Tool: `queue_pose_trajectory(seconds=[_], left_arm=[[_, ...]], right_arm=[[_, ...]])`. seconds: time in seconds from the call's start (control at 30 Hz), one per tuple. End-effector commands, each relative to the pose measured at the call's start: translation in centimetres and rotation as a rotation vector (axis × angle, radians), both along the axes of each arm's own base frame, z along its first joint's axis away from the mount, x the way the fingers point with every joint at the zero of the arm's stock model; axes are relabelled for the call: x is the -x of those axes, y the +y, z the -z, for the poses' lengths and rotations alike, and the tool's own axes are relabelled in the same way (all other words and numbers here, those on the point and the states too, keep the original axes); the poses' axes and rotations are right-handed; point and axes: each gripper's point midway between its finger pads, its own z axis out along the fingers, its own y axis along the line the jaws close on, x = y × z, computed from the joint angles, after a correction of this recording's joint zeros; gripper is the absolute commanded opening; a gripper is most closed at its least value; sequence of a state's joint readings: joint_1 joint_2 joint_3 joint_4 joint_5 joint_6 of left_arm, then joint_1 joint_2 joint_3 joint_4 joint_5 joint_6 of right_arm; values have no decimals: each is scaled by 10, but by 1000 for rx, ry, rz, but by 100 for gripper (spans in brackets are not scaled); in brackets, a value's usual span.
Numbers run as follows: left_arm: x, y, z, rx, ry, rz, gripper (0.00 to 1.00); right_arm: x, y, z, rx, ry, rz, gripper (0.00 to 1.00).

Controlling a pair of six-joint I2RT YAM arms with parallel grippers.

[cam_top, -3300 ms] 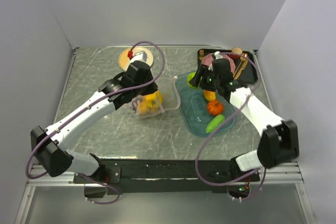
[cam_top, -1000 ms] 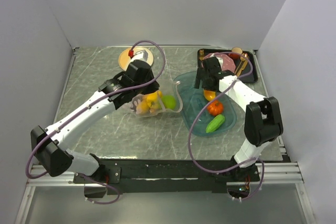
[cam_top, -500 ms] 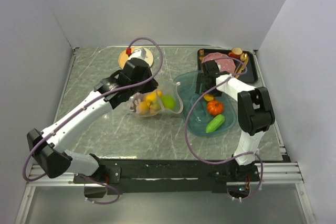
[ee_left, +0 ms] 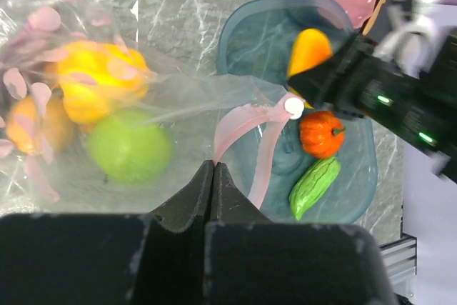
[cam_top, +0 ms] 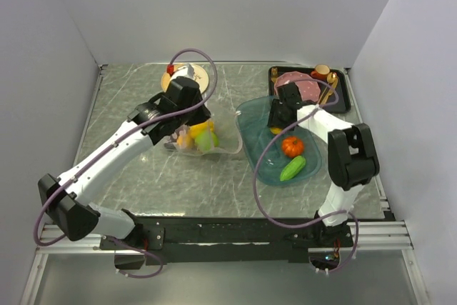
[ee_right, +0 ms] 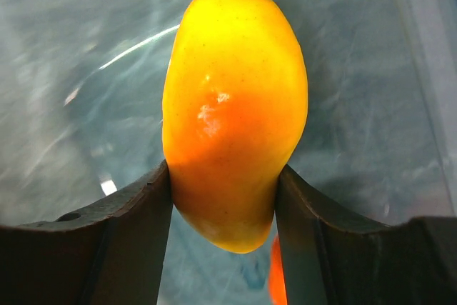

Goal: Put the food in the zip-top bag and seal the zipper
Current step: Pick up the fake fruit from the bin.

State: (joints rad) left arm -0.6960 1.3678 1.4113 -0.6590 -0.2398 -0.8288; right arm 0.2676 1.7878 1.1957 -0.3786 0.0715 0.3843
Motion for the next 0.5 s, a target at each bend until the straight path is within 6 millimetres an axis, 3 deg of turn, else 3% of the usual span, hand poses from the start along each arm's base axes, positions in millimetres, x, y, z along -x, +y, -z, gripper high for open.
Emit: queue_pose_trajectory(seconds=[0.0,0.23,0.33,0.47], left_arm=[[-5,-9,1,27,-3,12,1],[-9,-18,7,30,8,34,1],[-12,-23,4,41,-1,49,1],[-14,-31,5,55,-1,71,1]], right_arm=[[0,11,-78,-126,-205,-20,24],[54,36,-163,-345,-379,-136,23],[83,60,-176,-437,-380,-252,23],[118,90,-177,-505,-338,-397,23]])
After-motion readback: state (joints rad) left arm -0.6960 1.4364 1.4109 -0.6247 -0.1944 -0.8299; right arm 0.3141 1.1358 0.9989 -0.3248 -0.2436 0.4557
